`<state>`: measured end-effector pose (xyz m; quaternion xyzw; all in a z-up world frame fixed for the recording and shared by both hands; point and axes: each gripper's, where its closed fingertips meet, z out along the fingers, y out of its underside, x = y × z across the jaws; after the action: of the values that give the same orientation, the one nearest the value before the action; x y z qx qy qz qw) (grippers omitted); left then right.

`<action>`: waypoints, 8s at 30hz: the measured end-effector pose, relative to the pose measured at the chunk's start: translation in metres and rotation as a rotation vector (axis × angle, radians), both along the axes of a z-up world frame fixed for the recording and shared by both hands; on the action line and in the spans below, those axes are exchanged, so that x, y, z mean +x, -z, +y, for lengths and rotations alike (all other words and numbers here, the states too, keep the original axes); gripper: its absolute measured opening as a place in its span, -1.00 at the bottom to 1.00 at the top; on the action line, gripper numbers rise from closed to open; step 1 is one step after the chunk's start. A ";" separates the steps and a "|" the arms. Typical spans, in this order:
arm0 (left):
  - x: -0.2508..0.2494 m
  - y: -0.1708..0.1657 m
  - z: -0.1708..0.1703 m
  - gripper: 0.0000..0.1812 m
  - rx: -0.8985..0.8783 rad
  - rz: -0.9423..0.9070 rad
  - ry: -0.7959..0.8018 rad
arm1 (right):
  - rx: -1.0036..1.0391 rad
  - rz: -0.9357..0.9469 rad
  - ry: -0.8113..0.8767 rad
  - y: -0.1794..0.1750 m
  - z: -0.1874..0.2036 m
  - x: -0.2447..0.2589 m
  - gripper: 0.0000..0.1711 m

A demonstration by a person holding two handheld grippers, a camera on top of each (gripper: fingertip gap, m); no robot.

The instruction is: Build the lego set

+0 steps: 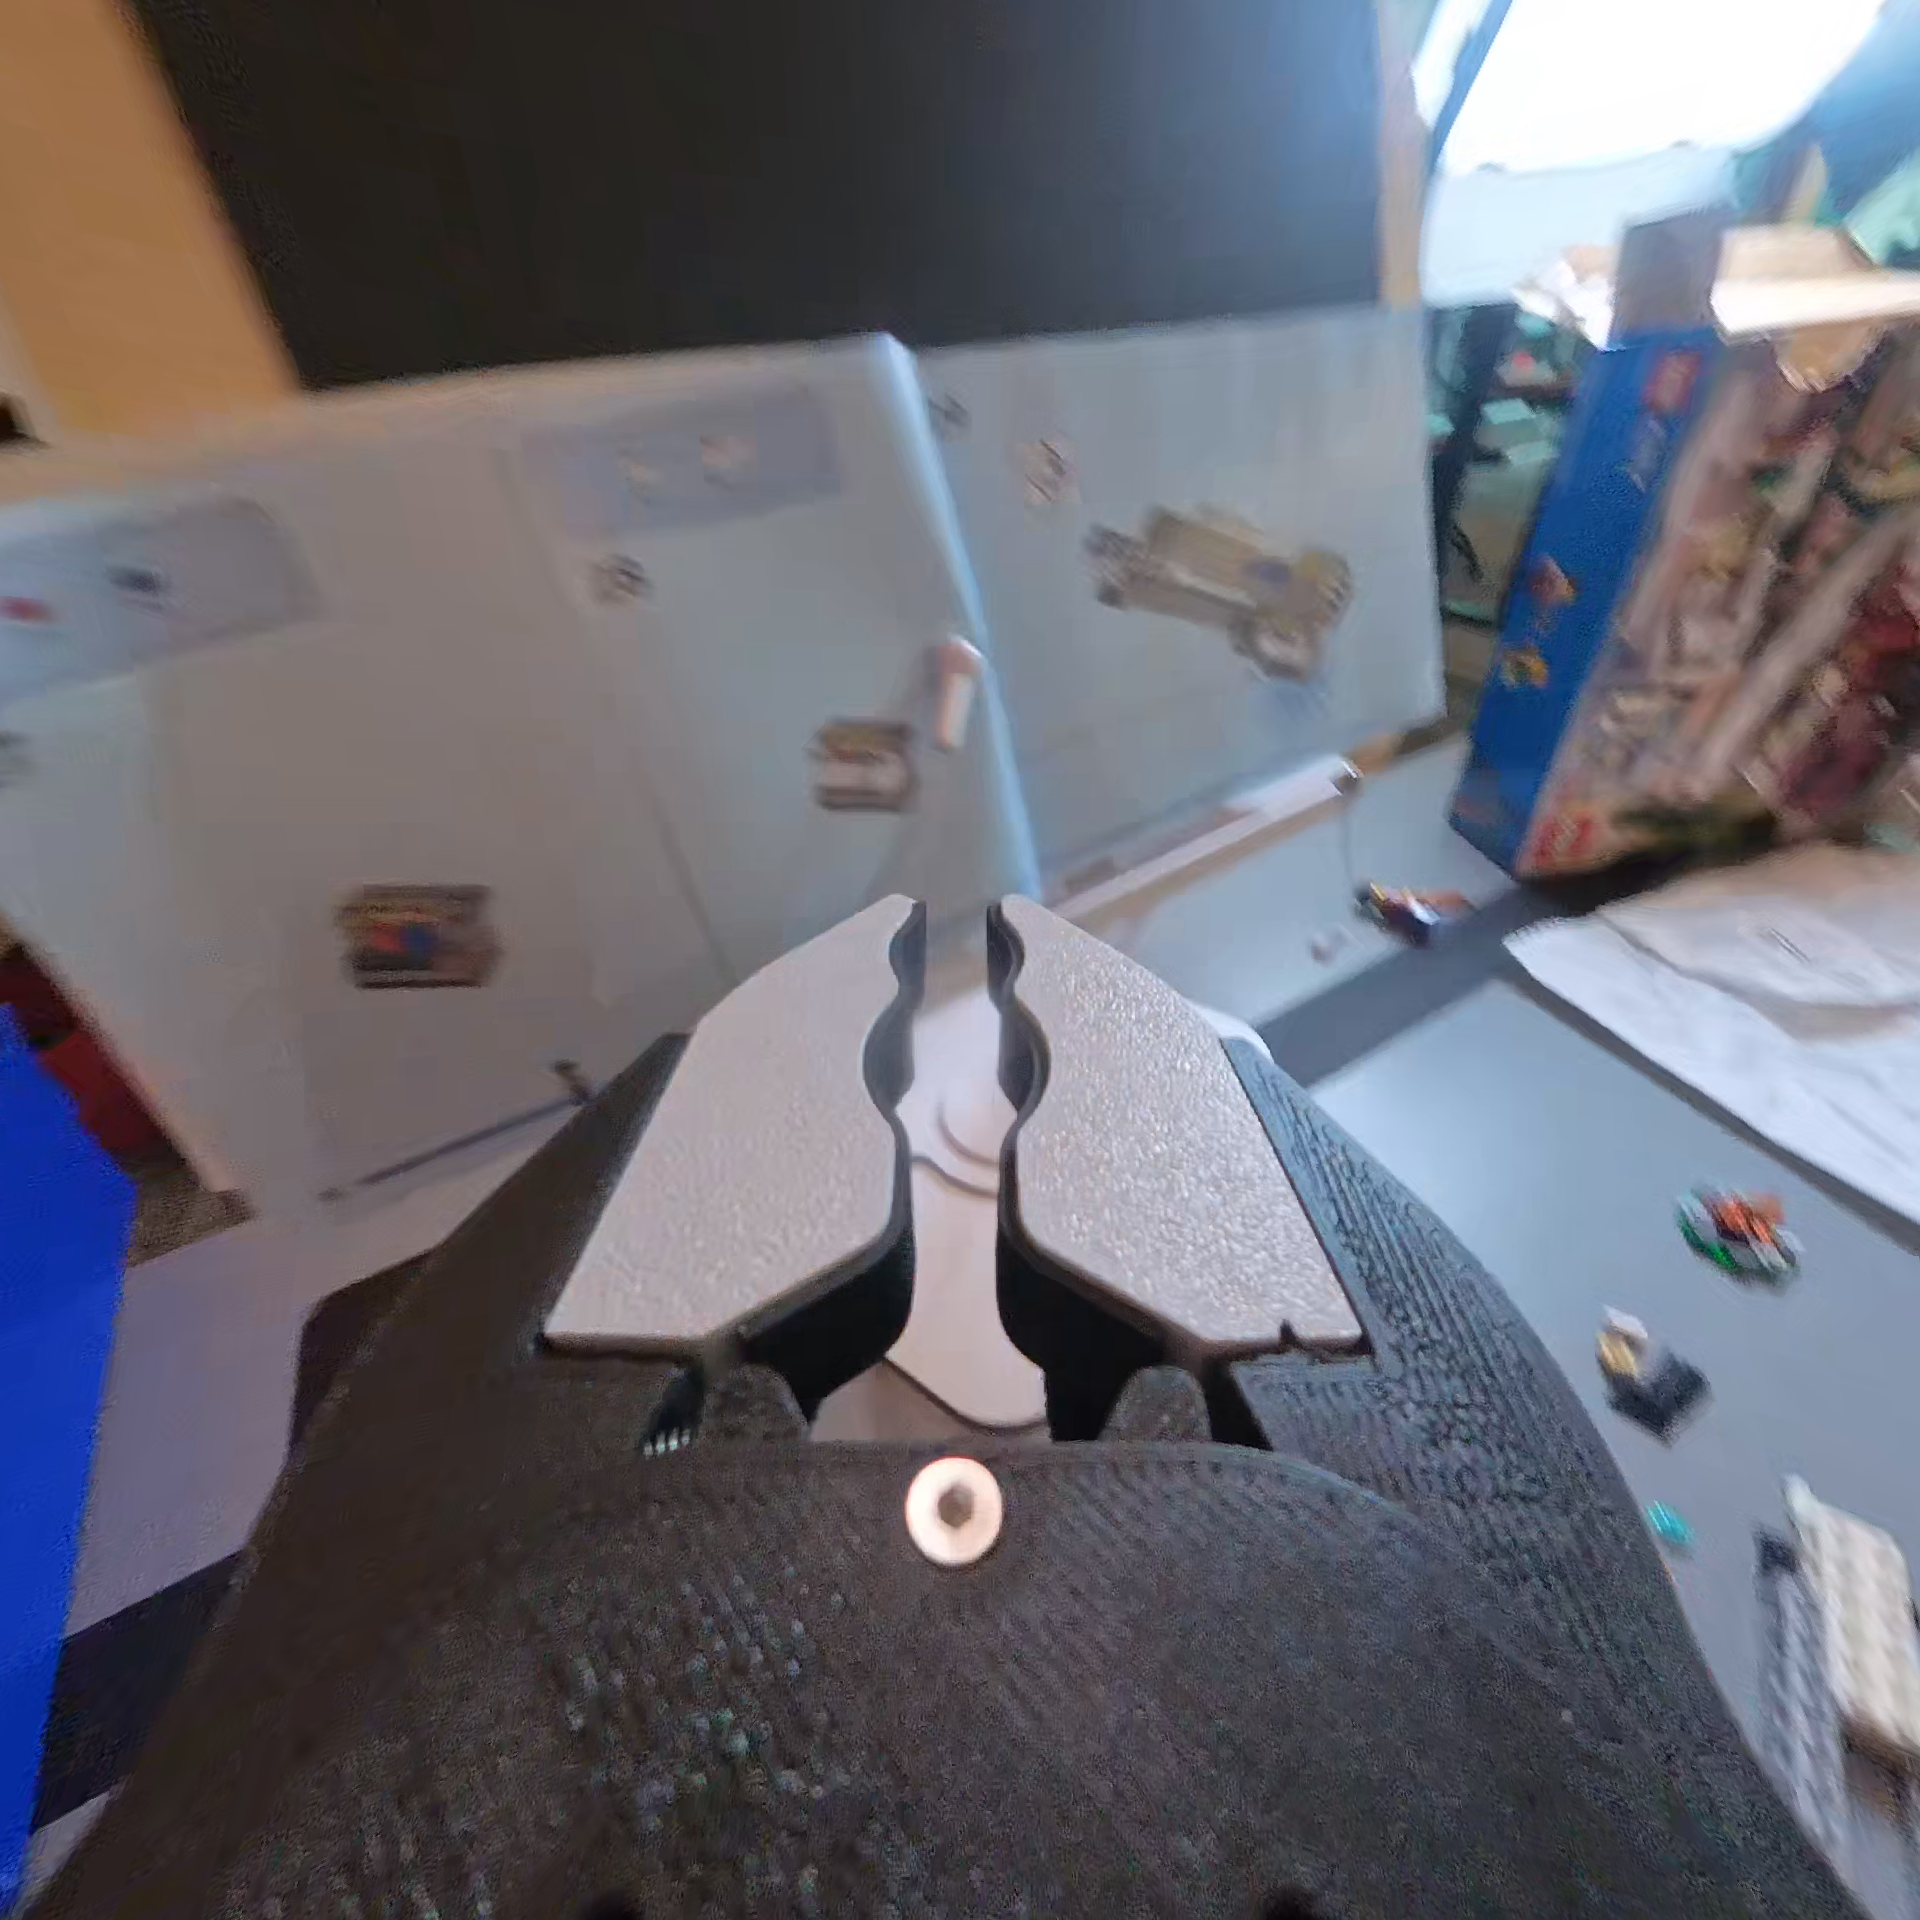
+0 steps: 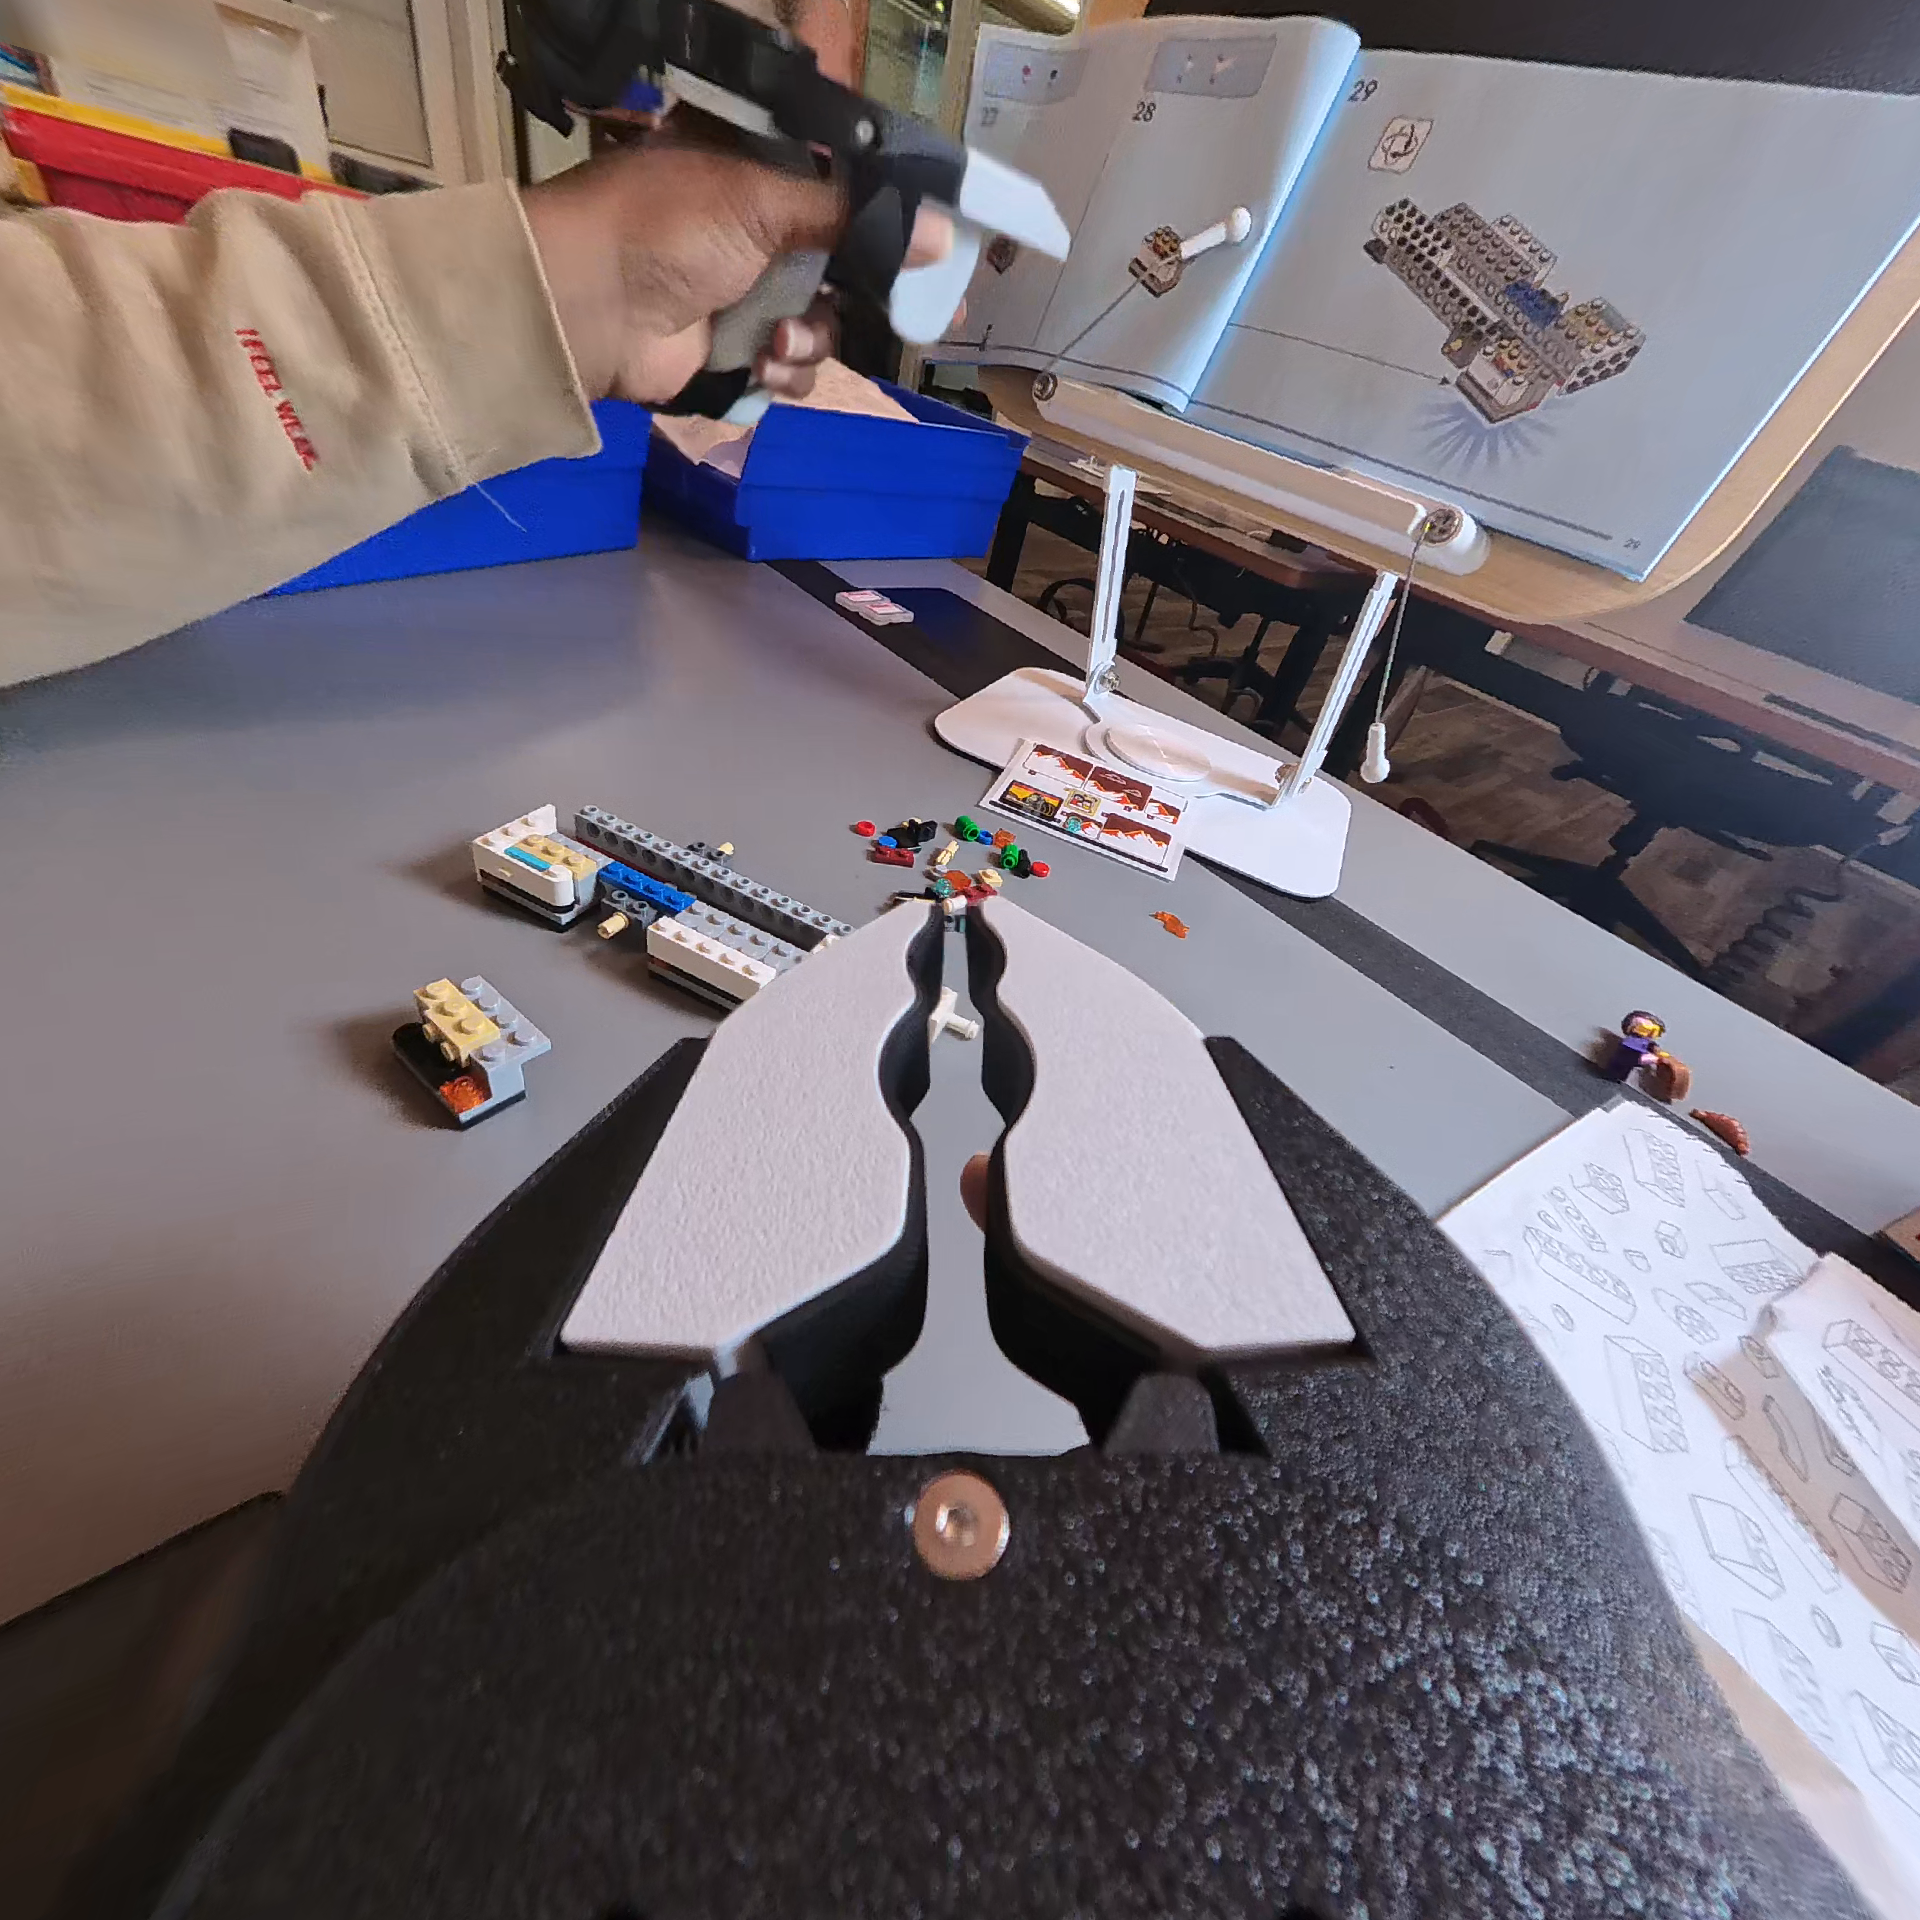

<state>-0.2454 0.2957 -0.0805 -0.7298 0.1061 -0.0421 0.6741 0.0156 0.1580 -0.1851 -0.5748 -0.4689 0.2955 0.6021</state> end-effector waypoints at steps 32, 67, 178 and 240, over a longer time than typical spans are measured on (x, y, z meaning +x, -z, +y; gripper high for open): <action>0.116 0.181 -0.095 -0.92 -0.737 0.096 0.627 | 0.041 -0.049 -0.040 0.003 -0.013 -0.003 -0.95; 0.191 0.101 -0.214 -0.75 -0.405 -0.379 0.825 | 0.165 -0.147 -0.211 -0.005 -0.079 -0.027 -0.91; 0.191 0.190 -0.244 -0.58 -0.489 0.499 0.804 | -0.080 -0.742 -0.536 0.076 -0.104 -0.042 -0.80; 0.209 0.092 -0.251 -0.91 0.079 0.329 0.773 | -0.814 0.039 -0.797 -0.017 -0.124 -0.054 -0.63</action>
<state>-0.0366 0.0449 -0.1720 -0.6070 0.4796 -0.1706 0.6102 -0.0383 0.0342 -0.1679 -0.5336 -0.4866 0.6672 0.1828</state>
